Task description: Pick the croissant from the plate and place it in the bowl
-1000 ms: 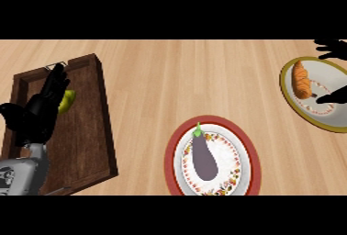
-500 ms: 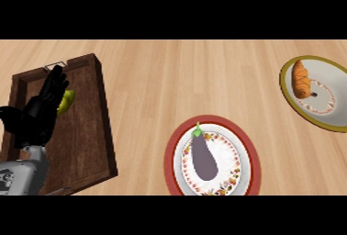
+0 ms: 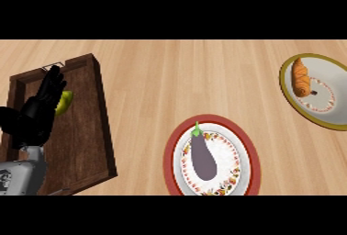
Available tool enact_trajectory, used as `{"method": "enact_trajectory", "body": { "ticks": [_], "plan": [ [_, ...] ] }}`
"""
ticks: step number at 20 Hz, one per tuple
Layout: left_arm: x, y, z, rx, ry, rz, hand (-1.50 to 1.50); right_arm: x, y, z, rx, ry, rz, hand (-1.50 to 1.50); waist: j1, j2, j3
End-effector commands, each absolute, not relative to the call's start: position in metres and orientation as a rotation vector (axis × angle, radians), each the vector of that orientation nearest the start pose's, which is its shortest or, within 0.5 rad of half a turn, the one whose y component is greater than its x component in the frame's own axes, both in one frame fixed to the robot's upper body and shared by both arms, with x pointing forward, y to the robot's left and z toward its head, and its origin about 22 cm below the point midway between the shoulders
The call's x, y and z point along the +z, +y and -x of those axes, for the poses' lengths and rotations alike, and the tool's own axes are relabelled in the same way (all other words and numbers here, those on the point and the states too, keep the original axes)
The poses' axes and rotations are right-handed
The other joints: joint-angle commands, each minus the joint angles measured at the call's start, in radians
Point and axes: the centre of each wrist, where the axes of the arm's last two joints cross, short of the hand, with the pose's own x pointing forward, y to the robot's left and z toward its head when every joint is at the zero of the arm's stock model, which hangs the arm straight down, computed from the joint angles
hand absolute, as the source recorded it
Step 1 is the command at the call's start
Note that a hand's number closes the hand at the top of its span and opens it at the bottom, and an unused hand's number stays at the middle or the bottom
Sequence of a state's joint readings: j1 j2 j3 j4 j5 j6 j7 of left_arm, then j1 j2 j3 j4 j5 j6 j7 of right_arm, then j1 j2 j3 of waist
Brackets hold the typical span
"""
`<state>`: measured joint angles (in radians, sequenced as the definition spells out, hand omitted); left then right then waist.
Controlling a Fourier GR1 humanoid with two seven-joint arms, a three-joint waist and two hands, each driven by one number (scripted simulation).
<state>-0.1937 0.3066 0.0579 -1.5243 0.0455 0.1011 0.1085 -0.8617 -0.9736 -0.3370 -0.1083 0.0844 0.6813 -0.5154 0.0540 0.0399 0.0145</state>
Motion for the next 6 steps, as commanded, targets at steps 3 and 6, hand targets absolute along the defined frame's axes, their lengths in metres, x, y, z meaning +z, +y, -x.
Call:
{"method": "enact_trajectory", "body": {
  "ticks": [3,6],
  "plan": [
    [0.069,0.295,-0.287,-0.077,-1.620,-0.287,0.00,0.161,-0.568,-0.296,0.219,-1.694,-0.054,-1.50,-0.004,-0.007,0.004],
    [0.063,0.290,-0.286,-0.077,-1.618,-0.276,0.00,0.170,-0.571,-0.295,0.205,-1.724,-0.089,-1.50,-0.009,-0.006,0.004]
  ]
}}
